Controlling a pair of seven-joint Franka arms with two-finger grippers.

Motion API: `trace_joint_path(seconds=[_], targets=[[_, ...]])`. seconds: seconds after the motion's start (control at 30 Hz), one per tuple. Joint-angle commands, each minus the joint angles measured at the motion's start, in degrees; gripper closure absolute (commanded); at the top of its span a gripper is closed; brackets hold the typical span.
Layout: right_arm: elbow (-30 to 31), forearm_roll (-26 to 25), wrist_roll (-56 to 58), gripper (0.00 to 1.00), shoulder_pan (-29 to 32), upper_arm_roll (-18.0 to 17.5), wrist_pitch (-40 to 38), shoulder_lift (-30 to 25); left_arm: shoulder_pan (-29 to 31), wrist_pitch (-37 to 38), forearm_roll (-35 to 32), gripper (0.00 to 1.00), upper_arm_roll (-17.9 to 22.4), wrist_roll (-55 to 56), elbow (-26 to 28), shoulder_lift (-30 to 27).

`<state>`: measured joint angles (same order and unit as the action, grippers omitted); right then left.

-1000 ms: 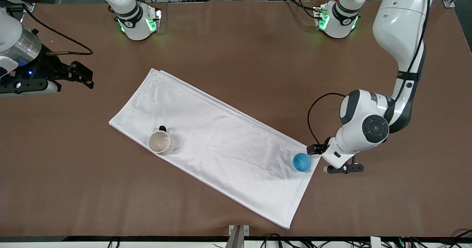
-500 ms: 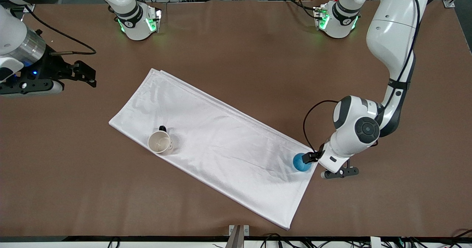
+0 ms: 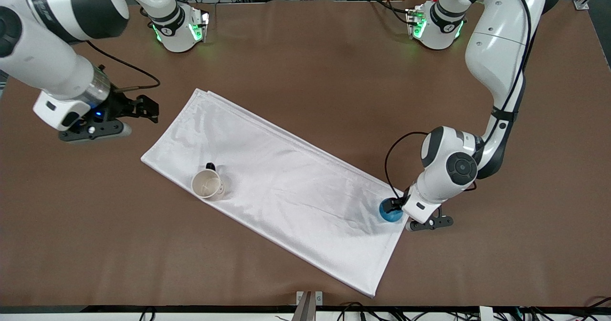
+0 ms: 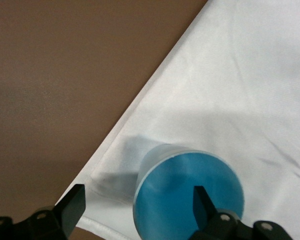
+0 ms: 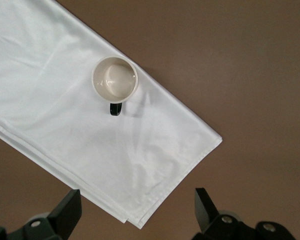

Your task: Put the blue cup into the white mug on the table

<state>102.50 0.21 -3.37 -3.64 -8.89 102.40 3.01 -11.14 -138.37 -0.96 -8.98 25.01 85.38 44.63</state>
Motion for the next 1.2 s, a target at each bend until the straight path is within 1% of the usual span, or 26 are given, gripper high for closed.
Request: trace_joint_path(seconds=[0.0,0.03,0.07,0.17,0.3,0.43,0.5,0.77,0.97,1.1,1.17], targets=[[5.85,0.85,-0.85,0.00,1.27,-1.74,6.48,0.77,-0.46,-0.67,-1.50,0.77,0.19,5.74,-1.27,0.90],[6.91,0.85,-0.85,0.00,1.18,-1.83,7.71,0.95,-0.55,-0.67,-1.50,0.90,0.19,7.06,-1.27,0.90],[7.97,0.85,-0.85,0.00,1.18,-1.83,9.03,1.04,-0.73,-0.67,-1.59,1.00,0.19,8.11,-1.27,0.90],[10.96,0.85,-1.03,0.00,1.18,-1.91,12.81,1.39,-1.34,-0.76,-1.59,1.00,0.36,9.09,-1.27,0.99],[11.93,0.85,-3.13,0.00,1.00,-2.00,15.02,3.05,-1.34,-0.76,-1.59,1.00,0.45,9.18,-1.18,0.99],[12.02,0.50,-8.05,0.00,0.74,-4.37,16.68,5.43,-1.34,-0.76,-1.59,1.00,0.37,9.27,-1.18,0.90],[12.11,0.06,-9.11,0.00,0.65,-4.99,17.48,6.39,-1.34,-0.67,-1.50,1.00,0.37,9.35,-1.18,0.72],[12.20,0.06,-9.38,0.00,-0.23,-5.17,19.85,8.85,-1.52,-0.67,-1.59,1.00,0.45,11.02,-1.09,0.29],[13.07,0.06,-12.89,0.00,-0.84,-5.17,22.05,10.26,-1.34,-0.58,-1.59,1.00,0.45,11.03,-1.09,0.02],[13.07,-0.03,-13.68,0.00,-1.55,-5.17,22.67,11.49,-0.91,-0.23,-1.68,1.00,0.45,10.94,-1.00,-0.59],[13.16,-0.21,-13.69,0.00,-2.07,-5.17,24.24,12.46,-0.55,0.03,-1.68,1.00,0.45,10.76,-0.92,-1.03]])
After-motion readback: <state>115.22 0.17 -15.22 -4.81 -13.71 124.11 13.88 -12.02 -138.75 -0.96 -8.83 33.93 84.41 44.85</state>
